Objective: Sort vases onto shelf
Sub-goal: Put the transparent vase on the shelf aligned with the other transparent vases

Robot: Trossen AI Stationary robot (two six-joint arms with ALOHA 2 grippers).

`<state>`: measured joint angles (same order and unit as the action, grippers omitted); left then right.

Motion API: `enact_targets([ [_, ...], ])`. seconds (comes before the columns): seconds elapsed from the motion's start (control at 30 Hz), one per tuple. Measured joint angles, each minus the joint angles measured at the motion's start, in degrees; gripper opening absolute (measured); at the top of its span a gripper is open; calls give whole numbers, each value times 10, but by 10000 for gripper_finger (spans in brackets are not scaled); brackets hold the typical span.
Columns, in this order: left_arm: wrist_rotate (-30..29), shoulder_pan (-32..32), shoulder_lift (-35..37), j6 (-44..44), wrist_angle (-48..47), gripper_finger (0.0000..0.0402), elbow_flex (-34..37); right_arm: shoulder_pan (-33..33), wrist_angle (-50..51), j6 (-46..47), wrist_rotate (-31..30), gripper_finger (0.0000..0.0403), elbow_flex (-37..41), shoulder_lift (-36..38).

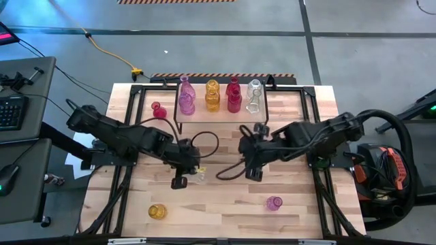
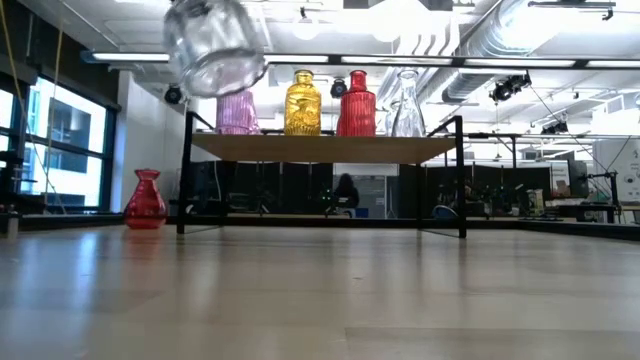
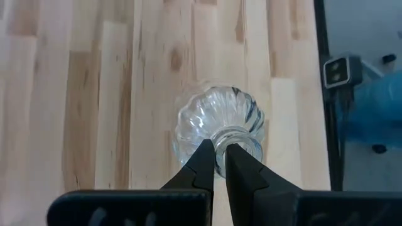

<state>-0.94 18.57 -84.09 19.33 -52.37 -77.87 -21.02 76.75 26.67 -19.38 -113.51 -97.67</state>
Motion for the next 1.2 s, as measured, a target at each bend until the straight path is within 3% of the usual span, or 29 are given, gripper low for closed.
enact_targets([
  [0.3, -23, -31, 0, -11, 11, 5, -33, 5, -118, -77, 60, 197, 0, -47],
  [0.73, -23, -37, 0, -16, 92, 6, -33, 11, -217, -95, 33, 197, 0, -58],
  [1.2, -22, -37, 0, -16, 130, 7, -33, 16, -230, -80, 16, 197, 0, -106],
])
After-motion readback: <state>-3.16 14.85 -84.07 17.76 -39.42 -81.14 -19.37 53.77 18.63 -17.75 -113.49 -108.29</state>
